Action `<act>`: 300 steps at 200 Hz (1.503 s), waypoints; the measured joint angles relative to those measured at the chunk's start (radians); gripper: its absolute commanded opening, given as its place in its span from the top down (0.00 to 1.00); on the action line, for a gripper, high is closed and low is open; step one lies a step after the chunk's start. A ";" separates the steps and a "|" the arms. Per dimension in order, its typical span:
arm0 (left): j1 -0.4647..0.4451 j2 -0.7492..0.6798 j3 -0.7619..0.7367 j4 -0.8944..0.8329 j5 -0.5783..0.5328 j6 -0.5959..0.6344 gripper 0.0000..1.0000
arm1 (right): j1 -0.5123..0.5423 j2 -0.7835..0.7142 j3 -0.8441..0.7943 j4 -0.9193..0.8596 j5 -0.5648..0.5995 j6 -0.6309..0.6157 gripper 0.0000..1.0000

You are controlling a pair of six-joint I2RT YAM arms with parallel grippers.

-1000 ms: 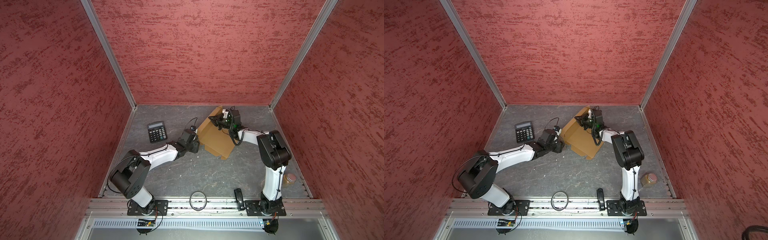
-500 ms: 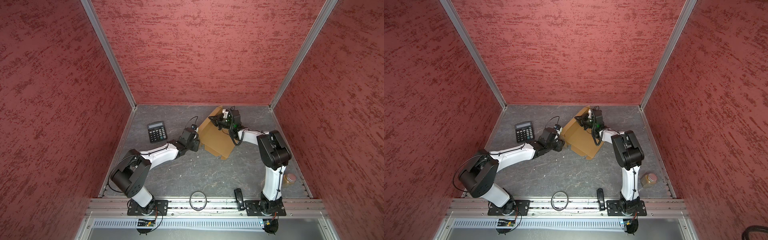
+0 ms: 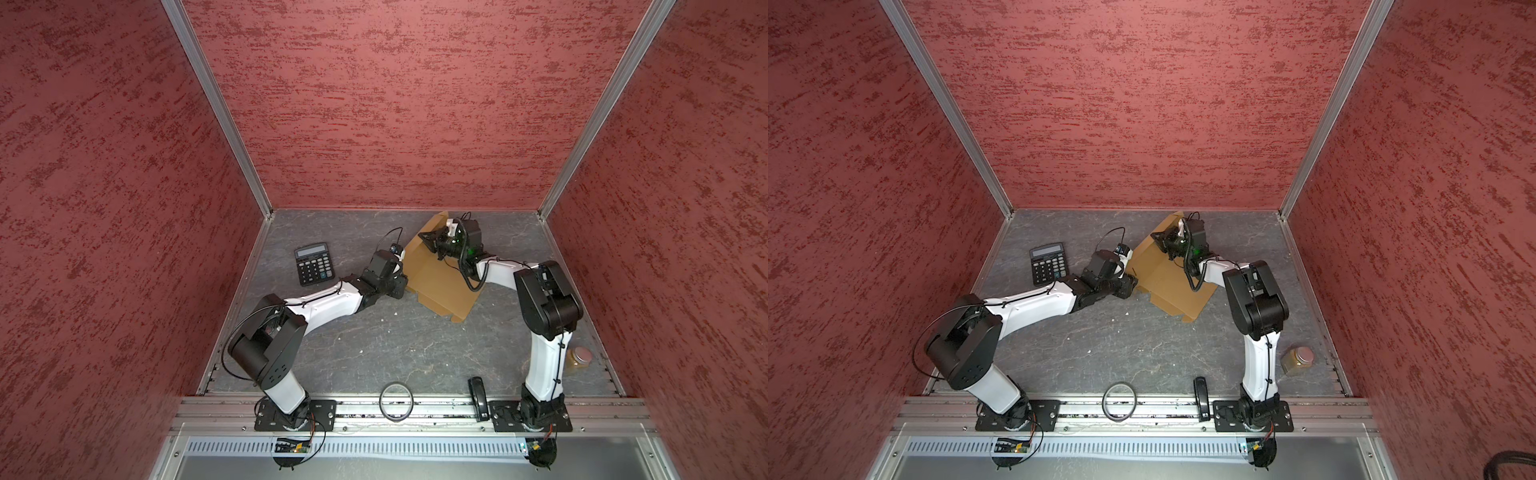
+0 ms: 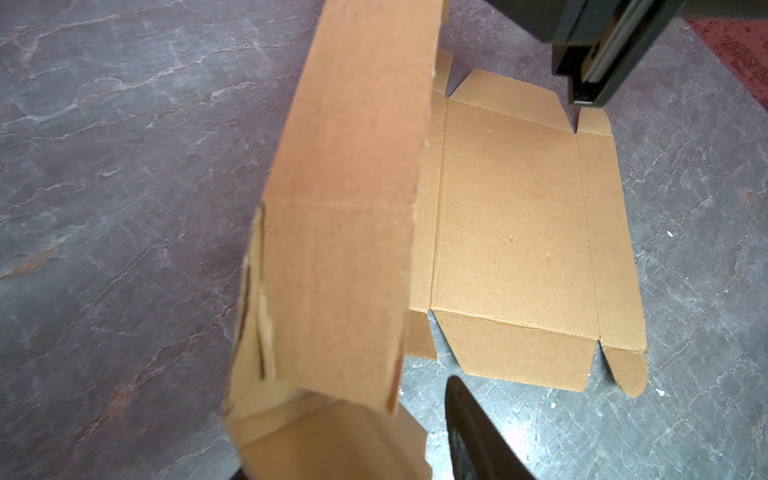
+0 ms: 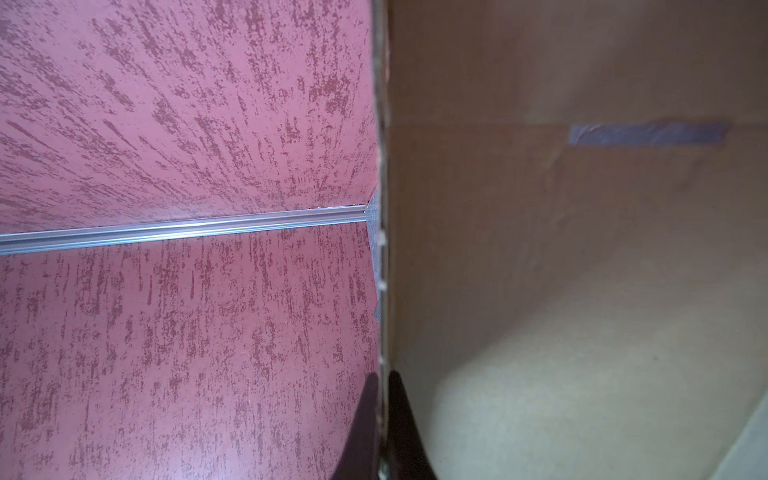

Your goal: Fold the paper box

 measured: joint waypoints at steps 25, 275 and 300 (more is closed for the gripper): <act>0.000 0.006 0.009 -0.006 0.002 0.000 0.50 | 0.000 0.000 0.000 -0.001 0.007 0.000 0.97; 0.205 -0.047 0.260 -0.385 0.200 -0.086 0.45 | 0.005 -0.015 -0.001 0.000 0.007 -0.003 0.98; 0.203 -0.016 0.291 -0.431 0.198 -0.077 0.46 | 0.005 -0.015 -0.009 0.008 0.007 -0.002 0.98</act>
